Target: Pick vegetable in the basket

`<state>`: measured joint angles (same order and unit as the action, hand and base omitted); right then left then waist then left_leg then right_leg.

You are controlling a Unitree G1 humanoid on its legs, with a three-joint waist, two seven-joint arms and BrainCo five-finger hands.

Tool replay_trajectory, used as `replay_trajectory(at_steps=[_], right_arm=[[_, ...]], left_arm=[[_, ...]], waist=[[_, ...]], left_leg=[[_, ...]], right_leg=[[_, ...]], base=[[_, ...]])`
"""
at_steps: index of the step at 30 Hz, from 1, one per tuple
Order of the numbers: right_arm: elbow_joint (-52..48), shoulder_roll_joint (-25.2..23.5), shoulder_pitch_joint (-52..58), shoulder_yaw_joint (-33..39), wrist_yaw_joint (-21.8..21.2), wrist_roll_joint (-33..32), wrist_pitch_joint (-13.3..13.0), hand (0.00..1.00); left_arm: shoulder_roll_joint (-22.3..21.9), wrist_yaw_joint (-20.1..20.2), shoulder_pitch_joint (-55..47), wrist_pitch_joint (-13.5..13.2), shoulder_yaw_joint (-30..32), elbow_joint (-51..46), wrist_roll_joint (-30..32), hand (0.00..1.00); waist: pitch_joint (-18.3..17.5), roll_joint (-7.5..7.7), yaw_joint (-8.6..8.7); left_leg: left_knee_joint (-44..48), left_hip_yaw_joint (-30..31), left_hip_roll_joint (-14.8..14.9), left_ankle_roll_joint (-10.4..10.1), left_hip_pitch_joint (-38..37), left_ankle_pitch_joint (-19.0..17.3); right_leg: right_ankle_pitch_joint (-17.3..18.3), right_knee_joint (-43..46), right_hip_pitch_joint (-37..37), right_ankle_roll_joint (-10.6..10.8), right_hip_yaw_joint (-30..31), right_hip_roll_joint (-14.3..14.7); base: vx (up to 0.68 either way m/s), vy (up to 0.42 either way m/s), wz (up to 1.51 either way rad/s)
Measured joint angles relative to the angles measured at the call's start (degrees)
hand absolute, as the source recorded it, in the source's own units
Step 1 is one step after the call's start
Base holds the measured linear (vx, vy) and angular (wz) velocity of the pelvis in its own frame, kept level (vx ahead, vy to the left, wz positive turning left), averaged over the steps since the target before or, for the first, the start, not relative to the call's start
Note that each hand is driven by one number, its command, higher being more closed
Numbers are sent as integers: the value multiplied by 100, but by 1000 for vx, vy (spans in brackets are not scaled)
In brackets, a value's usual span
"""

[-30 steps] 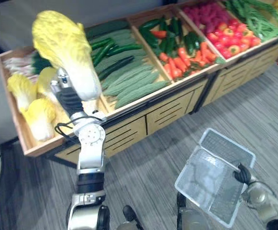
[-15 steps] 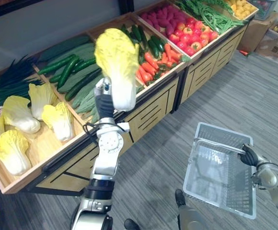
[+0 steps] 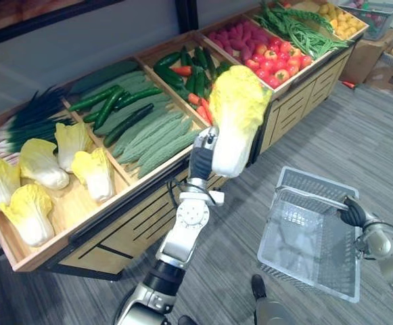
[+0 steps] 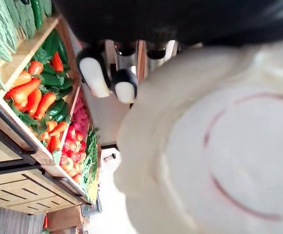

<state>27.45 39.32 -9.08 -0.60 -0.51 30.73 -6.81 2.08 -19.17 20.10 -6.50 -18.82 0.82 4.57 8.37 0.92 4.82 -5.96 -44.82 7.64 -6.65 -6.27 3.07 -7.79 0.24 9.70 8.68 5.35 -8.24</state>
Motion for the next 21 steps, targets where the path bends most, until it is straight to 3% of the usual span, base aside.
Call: replay_trajectory(at_steps=[8, 12, 21], right_arm=[[-56, -350, -554, 192, 137, -40, 187, 100], [-242, -407, -662, 389, 221, -45, 315, 100], [-688, -474, -859, 456, 284, -45, 380, 100]], left_arm=[[-310, 224, -14, -43, -642, -201, -221, 100], [-456, 296, -12, -56, -791, -354, -221, 100], [-519, 381, -12, -54, -882, -259, -143, 100]], waist=[[-28, -22, -94], [-41, -42, -193], [-50, -62, -199]], left_leg=[[2, -30, 23, -6, 108, -68], [5, -179, 63, 22, 132, -88], [42, -510, 186, -20, 203, -34]], right_leg=[[2, 75, 93, 1, -36, 8], [3, 111, 173, 1, -42, 24], [4, 277, 395, 1, -53, 85]], base=[[-9, -5, 1], [-2, -6, -2], [1, -4, 2]])
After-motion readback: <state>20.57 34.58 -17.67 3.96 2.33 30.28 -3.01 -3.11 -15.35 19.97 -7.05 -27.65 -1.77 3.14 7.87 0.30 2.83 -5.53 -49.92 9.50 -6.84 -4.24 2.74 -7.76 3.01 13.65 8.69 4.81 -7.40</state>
